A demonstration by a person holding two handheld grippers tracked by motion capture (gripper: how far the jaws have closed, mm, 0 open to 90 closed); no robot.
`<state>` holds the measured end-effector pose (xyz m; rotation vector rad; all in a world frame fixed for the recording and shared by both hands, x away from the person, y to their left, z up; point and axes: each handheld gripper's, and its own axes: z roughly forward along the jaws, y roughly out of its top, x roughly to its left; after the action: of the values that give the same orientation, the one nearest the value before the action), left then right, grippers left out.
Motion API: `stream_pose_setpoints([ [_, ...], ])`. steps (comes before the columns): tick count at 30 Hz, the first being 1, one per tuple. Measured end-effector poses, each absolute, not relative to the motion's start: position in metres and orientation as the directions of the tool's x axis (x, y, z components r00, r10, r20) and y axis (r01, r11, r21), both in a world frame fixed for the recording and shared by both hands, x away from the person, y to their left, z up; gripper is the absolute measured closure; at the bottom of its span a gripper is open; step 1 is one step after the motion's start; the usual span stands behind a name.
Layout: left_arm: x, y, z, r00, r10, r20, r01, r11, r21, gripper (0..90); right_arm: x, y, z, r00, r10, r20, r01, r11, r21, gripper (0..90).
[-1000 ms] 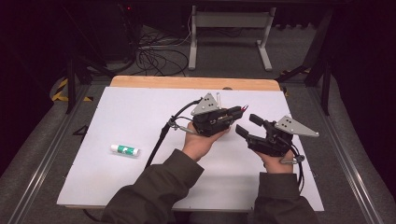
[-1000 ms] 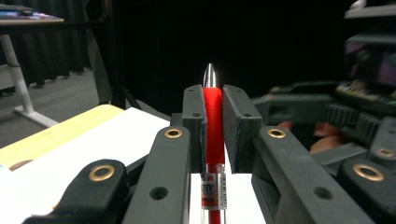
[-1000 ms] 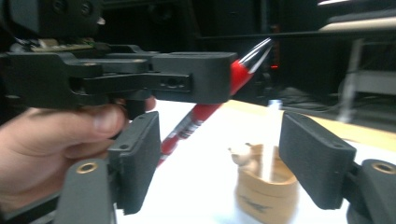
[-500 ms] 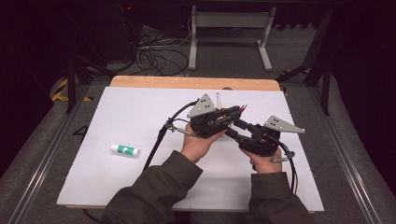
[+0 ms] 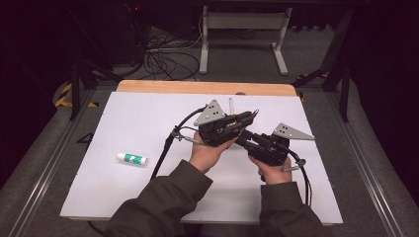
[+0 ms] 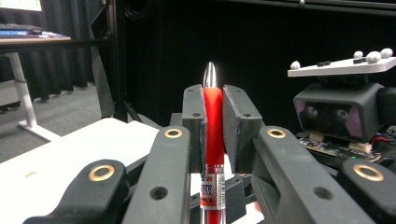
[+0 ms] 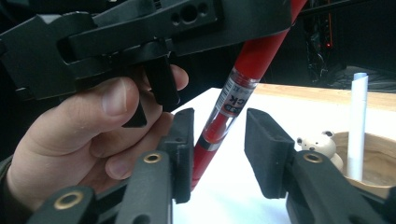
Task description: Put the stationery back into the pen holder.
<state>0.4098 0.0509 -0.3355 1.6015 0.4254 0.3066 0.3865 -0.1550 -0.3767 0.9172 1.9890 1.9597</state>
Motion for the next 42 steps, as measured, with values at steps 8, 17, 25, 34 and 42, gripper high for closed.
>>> stream_pose_setpoints([
  [8,0.408,0.057,-0.335,0.891,0.451,-0.054,0.08,-0.038,0.996,80.4,0.387,-0.154,-0.379,-0.781,0.565,0.267,0.274,-0.074,0.959,75.9],
  [17,0.405,0.07,-0.336,0.888,0.455,-0.06,0.092,-0.048,0.995,78.8,0.388,-0.152,-0.382,-0.776,0.589,0.224,0.261,-0.022,0.965,79.8],
  [25,0.404,0.086,-0.339,0.862,0.502,-0.067,0.12,-0.075,0.99,64.6,0.39,-0.156,-0.38,-0.753,0.633,0.178,0.232,0.003,0.973,79.9],
  [34,0.396,0.103,-0.345,0.839,0.543,-0.04,0.143,-0.148,0.979,51.8,0.393,-0.158,-0.38,-0.731,0.674,0.107,0.177,0.035,0.984,79.9],
  [42,0.388,0.119,-0.353,0.834,0.552,0.01,0.133,-0.218,0.967,43.9,0.397,-0.158,-0.381,-0.719,0.691,0.081,0.156,0.047,0.987,79.8],
])
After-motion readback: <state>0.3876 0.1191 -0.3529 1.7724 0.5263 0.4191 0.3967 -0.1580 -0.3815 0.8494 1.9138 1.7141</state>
